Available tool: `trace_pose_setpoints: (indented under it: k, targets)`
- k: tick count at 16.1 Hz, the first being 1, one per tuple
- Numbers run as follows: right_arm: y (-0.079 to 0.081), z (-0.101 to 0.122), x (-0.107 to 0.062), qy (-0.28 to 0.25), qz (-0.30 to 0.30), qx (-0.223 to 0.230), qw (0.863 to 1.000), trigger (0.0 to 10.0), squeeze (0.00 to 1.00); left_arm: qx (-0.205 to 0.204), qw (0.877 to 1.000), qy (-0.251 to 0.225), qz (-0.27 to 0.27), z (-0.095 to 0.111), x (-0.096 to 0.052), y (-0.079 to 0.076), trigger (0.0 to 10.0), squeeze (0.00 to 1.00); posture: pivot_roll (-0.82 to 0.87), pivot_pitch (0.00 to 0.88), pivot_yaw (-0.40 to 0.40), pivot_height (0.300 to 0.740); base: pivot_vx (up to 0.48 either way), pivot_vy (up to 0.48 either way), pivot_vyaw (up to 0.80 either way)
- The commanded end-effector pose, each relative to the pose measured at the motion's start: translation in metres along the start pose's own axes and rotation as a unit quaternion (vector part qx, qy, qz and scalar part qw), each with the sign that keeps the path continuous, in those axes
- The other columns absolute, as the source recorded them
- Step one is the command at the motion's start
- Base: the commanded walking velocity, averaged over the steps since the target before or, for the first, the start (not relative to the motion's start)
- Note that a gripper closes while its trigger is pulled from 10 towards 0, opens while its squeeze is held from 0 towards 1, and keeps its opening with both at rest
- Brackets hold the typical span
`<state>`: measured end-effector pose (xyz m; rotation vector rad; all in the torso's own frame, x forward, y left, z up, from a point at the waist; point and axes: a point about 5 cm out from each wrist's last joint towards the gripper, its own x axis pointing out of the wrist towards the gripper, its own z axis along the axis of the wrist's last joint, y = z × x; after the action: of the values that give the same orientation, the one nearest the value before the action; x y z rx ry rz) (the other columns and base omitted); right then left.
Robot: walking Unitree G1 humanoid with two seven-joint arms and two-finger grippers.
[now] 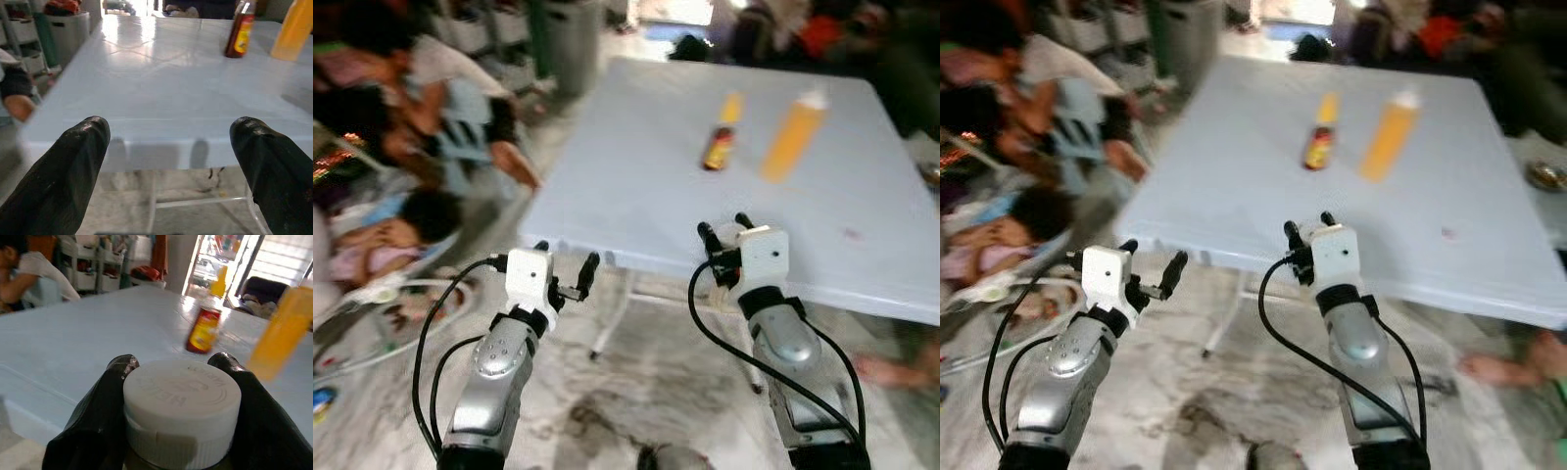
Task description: Restocking fridge
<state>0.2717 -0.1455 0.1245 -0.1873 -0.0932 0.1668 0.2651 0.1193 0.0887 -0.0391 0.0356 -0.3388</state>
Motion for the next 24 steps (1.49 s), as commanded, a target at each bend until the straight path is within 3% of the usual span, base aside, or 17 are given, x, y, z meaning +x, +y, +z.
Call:
trace_pose_setpoints:
  k: [1, 7, 10, 13, 15, 16, 17, 18, 21, 24]
  targets:
    - [-0.006, 0.006, 0.001, -0.013, -0.007, -0.005, 1.000, 10.0, 0.00, -0.001, 1.000, -0.008, -0.007, 0.004, 0.001, -0.003, 10.0, 0.00, -0.04, 0.010, -0.001, 0.740, 0.000, -0.394, 0.00]
    - [-0.003, 0.005, 0.000, -0.013, -0.011, 0.001, 1.000, 10.0, 0.00, 0.006, 1.000, -0.005, -0.009, 0.004, -0.001, 0.000, 10.0, 0.00, -0.04, 0.015, 0.009, 0.740, 0.000, -0.317, 0.00]
    - [-0.004, 0.004, 0.000, -0.010, -0.013, 0.000, 1.000, 10.0, 0.00, 0.003, 1.000, -0.010, -0.002, 0.005, -0.001, 0.000, 10.0, 0.00, -0.04, 0.017, 0.009, 0.740, 0.000, 0.000, -0.80]
    - [-0.003, 0.005, -0.001, -0.015, -0.015, 0.000, 1.000, 10.0, 0.00, 0.032, 0.996, -0.047, 0.072, 0.015, 0.001, 0.015, 10.0, 0.00, -0.04, 0.018, 0.005, 0.740, 0.000, 0.000, 0.00]
    - [-0.010, 0.006, -0.003, -0.020, -0.033, -0.008, 0.999, 10.0, 0.00, 0.027, 0.990, -0.063, 0.120, 0.023, 0.001, 0.027, 10.0, 0.00, -0.04, 0.013, -0.002, 0.740, 0.000, 0.000, 0.00]
    - [-0.017, 0.006, -0.007, -0.016, -0.054, -0.011, 0.998, 10.0, 0.00, 0.035, 0.988, -0.066, 0.137, 0.025, -0.003, 0.034, 10.0, 0.00, -0.04, 0.009, -0.005, 0.740, 0.000, 0.000, 0.00]
    - [-0.028, 0.006, -0.016, -0.011, -0.082, -0.015, 0.996, 10.0, 0.00, 0.041, 0.983, -0.064, 0.169, 0.024, -0.016, 0.047, 10.0, 0.00, -0.05, 0.004, 0.000, 0.740, 0.000, 0.000, 0.00]
    - [-0.028, 0.006, -0.017, -0.011, -0.082, -0.016, 0.996, 10.0, 0.00, 0.042, 0.982, -0.063, 0.173, 0.023, -0.017, 0.049, 10.0, 0.00, -0.05, 0.004, 0.000, 0.740, 0.000, 0.000, 0.00]
    - [-0.037, -0.007, -0.039, 0.014, -0.091, -0.028, 0.995, 10.0, 0.00, 0.059, 0.974, -0.042, 0.217, 0.012, -0.045, 0.057, 10.0, 0.00, -0.05, 0.000, 0.008, 0.740, 0.000, 0.000, 0.00]
    - [-0.036, -0.008, -0.039, 0.019, -0.085, -0.050, 0.995, 10.0, 0.00, 0.056, 0.974, -0.035, 0.218, 0.009, -0.045, 0.055, 10.0, 0.00, -0.04, 0.000, 0.003, 0.740, 0.000, 0.000, 0.27]
